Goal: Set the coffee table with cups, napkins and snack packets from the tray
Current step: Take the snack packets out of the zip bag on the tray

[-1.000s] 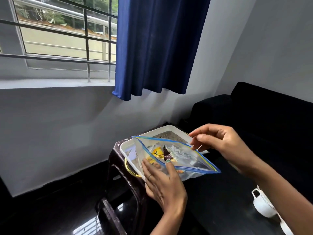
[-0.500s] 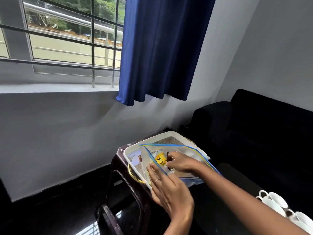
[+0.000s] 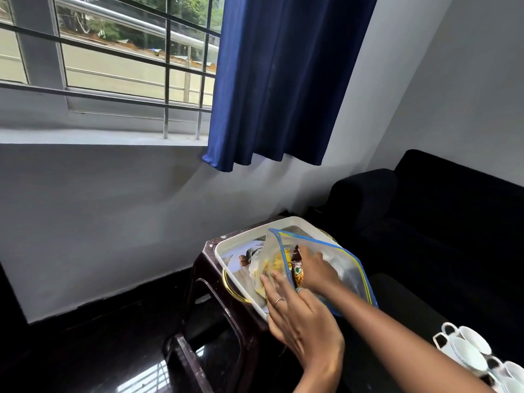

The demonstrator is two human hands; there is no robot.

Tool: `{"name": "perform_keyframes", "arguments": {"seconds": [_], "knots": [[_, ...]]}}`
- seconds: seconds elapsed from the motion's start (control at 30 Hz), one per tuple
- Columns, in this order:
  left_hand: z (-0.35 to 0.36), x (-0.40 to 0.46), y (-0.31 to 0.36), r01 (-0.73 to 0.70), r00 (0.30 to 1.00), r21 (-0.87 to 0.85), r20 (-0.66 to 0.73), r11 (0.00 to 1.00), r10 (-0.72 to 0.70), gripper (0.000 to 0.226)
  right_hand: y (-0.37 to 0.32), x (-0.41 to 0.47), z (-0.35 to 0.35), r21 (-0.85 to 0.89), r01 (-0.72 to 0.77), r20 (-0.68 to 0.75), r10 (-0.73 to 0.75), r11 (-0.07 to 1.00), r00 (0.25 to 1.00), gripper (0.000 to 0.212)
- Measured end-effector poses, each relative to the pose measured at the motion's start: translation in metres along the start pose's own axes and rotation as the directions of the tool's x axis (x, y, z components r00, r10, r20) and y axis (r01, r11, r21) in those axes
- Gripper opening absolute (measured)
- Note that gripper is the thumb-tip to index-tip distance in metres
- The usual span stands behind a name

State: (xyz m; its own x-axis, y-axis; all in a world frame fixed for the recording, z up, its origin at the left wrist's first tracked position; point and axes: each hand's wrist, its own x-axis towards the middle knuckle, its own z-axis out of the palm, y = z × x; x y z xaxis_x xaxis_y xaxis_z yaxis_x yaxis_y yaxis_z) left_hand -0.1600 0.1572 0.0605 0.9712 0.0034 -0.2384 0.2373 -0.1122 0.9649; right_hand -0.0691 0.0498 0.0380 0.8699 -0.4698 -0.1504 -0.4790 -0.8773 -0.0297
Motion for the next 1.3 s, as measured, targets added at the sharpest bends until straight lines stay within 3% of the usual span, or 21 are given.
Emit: {"name": "perform_keyframes", "arguments": {"seconds": [0.33,0.5,0.7,0.8,1.0,1.1,1.2,1.3], "knots": [[-0.002,0.002,0.002,0.024,1.0,-0.04,0.006,0.999,-0.024,0.053,0.004,-0.009,-0.002,-0.086,0.173,-0.212,-0.188,0.981,0.959,0.04],[-0.004,0.006,0.003,0.04,0.999,-0.037,-0.002,0.999,-0.04,0.056,0.002,-0.028,-0.013,-0.059,0.337,-0.248,-0.341,0.94,0.907,0.043],[-0.004,0.008,0.004,0.021,1.0,-0.085,-0.019,0.996,-0.023,0.056,-0.009,-0.059,-0.032,-0.322,0.379,-0.272,-0.468,0.868,0.841,0.054],[-0.005,0.009,0.004,-0.013,0.998,-0.136,-0.056,0.991,0.006,0.053,-0.011,-0.078,-0.046,-0.308,0.419,-0.305,-0.506,0.854,0.807,0.057],[-0.004,0.01,0.002,-0.073,0.992,-0.214,-0.117,0.974,0.049,0.05,-0.006,-0.129,-0.096,0.013,0.46,-0.436,-0.409,0.888,0.801,0.072],[-0.003,0.012,0.0,-0.084,0.99,-0.23,-0.13,0.97,0.055,0.05,0.01,-0.143,-0.121,0.294,0.446,-0.403,-0.313,0.846,0.86,0.071],[-0.002,0.017,-0.003,-0.082,0.988,-0.273,-0.151,0.958,0.041,0.05,0.033,-0.153,-0.143,0.653,0.373,-0.308,-0.219,0.659,0.926,0.072],[-0.005,0.025,-0.001,-0.079,0.978,-0.332,-0.208,0.94,0.009,0.048,0.055,-0.158,-0.155,0.861,0.322,-0.293,-0.133,0.395,0.947,0.071]]}}
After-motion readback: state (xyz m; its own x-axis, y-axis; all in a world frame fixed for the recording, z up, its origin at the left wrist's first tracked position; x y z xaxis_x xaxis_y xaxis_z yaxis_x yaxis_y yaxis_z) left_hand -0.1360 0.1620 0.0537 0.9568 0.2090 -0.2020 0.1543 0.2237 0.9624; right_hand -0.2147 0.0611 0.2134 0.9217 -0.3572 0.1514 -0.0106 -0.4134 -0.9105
